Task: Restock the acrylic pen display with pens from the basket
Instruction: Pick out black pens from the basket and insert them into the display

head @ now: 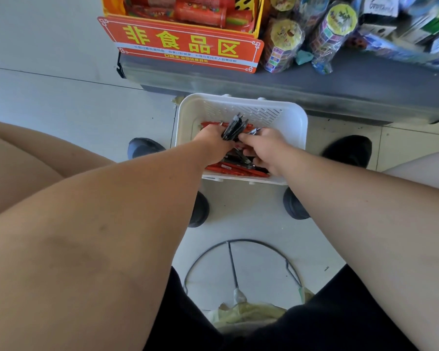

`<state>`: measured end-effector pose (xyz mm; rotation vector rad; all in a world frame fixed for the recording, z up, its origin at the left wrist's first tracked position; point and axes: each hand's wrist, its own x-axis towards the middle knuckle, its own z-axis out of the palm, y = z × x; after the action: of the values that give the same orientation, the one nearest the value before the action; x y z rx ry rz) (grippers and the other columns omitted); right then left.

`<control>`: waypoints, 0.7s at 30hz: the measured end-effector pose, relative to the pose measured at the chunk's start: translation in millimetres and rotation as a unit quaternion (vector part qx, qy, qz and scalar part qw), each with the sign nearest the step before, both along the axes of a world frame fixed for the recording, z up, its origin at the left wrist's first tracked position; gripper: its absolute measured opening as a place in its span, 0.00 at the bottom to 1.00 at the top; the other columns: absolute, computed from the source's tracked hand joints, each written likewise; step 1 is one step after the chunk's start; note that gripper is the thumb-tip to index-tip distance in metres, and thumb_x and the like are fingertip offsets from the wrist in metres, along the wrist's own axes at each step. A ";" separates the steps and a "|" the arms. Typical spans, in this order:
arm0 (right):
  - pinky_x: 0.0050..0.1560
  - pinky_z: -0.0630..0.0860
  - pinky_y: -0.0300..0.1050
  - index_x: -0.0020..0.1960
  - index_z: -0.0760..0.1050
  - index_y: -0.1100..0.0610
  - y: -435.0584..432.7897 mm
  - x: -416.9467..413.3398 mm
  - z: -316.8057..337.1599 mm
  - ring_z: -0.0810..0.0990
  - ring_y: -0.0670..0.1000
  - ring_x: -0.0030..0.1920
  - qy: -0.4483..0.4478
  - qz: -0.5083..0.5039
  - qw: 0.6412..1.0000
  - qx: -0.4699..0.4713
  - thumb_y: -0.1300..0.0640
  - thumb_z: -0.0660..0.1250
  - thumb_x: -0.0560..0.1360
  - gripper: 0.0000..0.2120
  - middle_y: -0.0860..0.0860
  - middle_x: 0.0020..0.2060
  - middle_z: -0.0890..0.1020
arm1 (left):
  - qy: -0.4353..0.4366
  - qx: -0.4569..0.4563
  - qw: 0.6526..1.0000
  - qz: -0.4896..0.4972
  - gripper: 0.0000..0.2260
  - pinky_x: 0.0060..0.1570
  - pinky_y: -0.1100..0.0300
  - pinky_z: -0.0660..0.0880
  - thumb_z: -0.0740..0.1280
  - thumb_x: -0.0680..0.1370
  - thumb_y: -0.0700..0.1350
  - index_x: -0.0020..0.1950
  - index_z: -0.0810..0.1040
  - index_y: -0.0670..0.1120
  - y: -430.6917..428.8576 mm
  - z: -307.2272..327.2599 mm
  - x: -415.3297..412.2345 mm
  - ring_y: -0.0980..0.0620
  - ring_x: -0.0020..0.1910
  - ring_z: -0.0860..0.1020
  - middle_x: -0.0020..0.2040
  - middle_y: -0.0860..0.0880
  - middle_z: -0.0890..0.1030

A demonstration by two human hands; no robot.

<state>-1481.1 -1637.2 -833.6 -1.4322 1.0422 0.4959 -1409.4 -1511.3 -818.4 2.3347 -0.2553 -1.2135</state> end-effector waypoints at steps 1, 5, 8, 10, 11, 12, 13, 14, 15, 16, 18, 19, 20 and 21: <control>0.34 0.70 0.41 0.48 0.80 0.52 1.0 -2.0 1.1 0.79 0.45 0.37 -0.005 -0.021 1.000 0.011 0.52 0.70 0.77 0.04 0.51 0.45 0.87 | -0.002 -0.006 1.000 -0.003 0.07 0.30 0.63 0.67 0.65 0.81 0.46 0.58 0.80 0.47 1.4 0.1 -2.2 0.54 0.33 0.73 0.37 0.51 0.76; 0.35 0.71 0.41 0.48 0.80 0.52 7.6 -9.8 4.3 0.79 0.45 0.36 -0.007 -0.050 0.999 0.016 0.49 0.71 0.77 0.07 0.47 0.38 0.85 | -0.007 -0.030 1.000 -0.001 0.03 0.32 0.63 0.67 0.66 0.81 0.47 0.54 0.78 0.50 7.8 -0.8 -10.5 0.55 0.34 0.73 0.37 0.52 0.75; 0.34 0.72 0.41 0.48 0.81 0.52 11.0 -10.7 3.8 0.81 0.45 0.36 -0.010 -0.083 0.996 0.039 0.48 0.71 0.77 0.08 0.47 0.37 0.85 | -0.001 -0.046 0.999 0.011 0.05 0.36 0.62 0.68 0.64 0.81 0.47 0.56 0.75 0.53 8.7 -5.7 -13.8 0.56 0.37 0.73 0.39 0.54 0.75; 0.34 0.71 0.39 0.50 0.80 0.53 12.1 -7.7 4.6 0.81 0.45 0.36 -0.017 -0.122 0.987 0.099 0.48 0.70 0.78 0.09 0.48 0.38 0.84 | 0.005 -0.064 0.997 0.048 0.06 0.38 0.62 0.70 0.63 0.82 0.46 0.58 0.76 0.52 7.4 -7.3 -11.8 0.56 0.37 0.74 0.39 0.54 0.76; 0.33 0.70 0.38 0.51 0.80 0.53 12.3 -5.1 6.4 0.81 0.44 0.36 -0.022 -0.149 0.979 0.134 0.48 0.68 0.78 0.09 0.48 0.38 0.84 | 0.015 -0.077 0.994 0.082 0.06 0.37 0.63 0.73 0.63 0.82 0.45 0.57 0.77 0.50 6.2 -7.2 -9.8 0.56 0.37 0.76 0.39 0.54 0.77; 0.33 0.69 0.38 0.52 0.79 0.54 12.0 -2.0 8.4 0.80 0.44 0.36 -0.027 -0.174 0.971 0.161 0.49 0.67 0.79 0.09 0.47 0.39 0.84 | 0.031 -0.087 0.988 0.122 0.06 0.36 0.65 0.75 0.63 0.82 0.44 0.56 0.77 0.48 4.8 -7.5 -7.7 0.55 0.37 0.78 0.39 0.54 0.78; 0.31 0.68 0.37 0.52 0.79 0.54 11.0 1.6 8.8 0.80 0.44 0.35 -0.023 -0.187 0.968 0.169 0.51 0.66 0.80 0.08 0.47 0.39 0.84 | 0.048 -0.089 0.983 0.155 0.05 0.36 0.65 0.77 0.62 0.82 0.43 0.55 0.77 0.47 4.1 -8.6 -5.9 0.54 0.37 0.79 0.39 0.52 0.79; 0.30 0.67 0.37 0.51 0.79 0.54 10.3 5.5 7.3 0.79 0.44 0.34 -0.011 -0.179 0.972 0.149 0.53 0.65 0.80 0.06 0.47 0.39 0.84 | 0.060 -0.077 0.979 0.178 0.05 0.36 0.64 0.78 0.62 0.82 0.42 0.54 0.77 0.46 3.4 -10.8 -4.4 0.53 0.36 0.79 0.39 0.51 0.79; 0.29 0.67 0.37 0.49 0.80 0.53 9.5 8.8 3.8 0.79 0.44 0.34 0.010 -0.137 0.985 0.103 0.55 0.66 0.79 0.05 0.47 0.39 0.85 | 0.068 -0.057 0.977 0.193 0.04 0.36 0.63 0.77 0.62 0.83 0.42 0.55 0.76 0.46 3.8 -13.4 -3.0 0.53 0.35 0.79 0.39 0.51 0.79; 0.30 0.69 0.38 0.47 0.81 0.52 10.1 11.4 -3.0 0.79 0.46 0.34 0.035 -0.072 0.996 0.043 0.56 0.66 0.78 0.05 0.48 0.40 0.85 | 0.075 -0.037 0.975 0.208 0.05 0.35 0.62 0.77 0.62 0.83 0.43 0.56 0.75 0.46 4.8 -17.2 -1.6 0.54 0.34 0.78 0.39 0.51 0.79; 0.38 0.76 0.43 0.42 0.82 0.50 14.0 12.1 -18.5 0.82 0.50 0.41 0.065 0.049 0.995 -0.064 0.58 0.68 0.76 0.07 0.50 0.43 0.85 | 0.094 -0.010 0.966 0.239 0.06 0.34 0.64 0.77 0.62 0.83 0.43 0.58 0.75 0.44 7.3 -24.5 1.3 0.56 0.33 0.78 0.41 0.50 0.81; 0.47 0.79 0.46 0.40 0.82 0.49 15.5 10.4 -27.8 0.82 0.53 0.45 0.073 0.090 0.988 -0.099 0.58 0.69 0.76 0.08 0.50 0.45 0.85 | 0.101 0.001 0.964 0.247 0.06 0.33 0.65 0.76 0.63 0.82 0.43 0.58 0.75 0.44 8.1 -28.0 2.9 0.57 0.33 0.78 0.42 0.50 0.81; 0.55 0.79 0.48 0.40 0.82 0.49 16.6 7.2 -36.7 0.81 0.54 0.48 0.078 0.122 0.982 -0.122 0.58 0.70 0.75 0.07 0.50 0.48 0.84 | 0.100 0.014 0.964 0.245 0.06 0.32 0.64 0.75 0.65 0.82 0.43 0.57 0.75 0.44 8.3 -31.2 4.0 0.57 0.33 0.79 0.42 0.49 0.82; 0.59 0.77 0.47 0.44 0.82 0.49 17.7 3.2 -42.2 0.80 0.54 0.49 0.086 0.156 0.974 -0.141 0.58 0.70 0.75 0.06 0.50 0.49 0.83 | 0.093 0.027 0.967 0.237 0.07 0.34 0.63 0.77 0.67 0.81 0.44 0.57 0.75 0.45 8.3 -34.3 4.8 0.56 0.35 0.80 0.42 0.49 0.82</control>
<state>-1477.9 -1619.5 -875.9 -1.8480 1.0585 0.7302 -1404.7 -1503.0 -852.7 2.1324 0.3848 -1.1863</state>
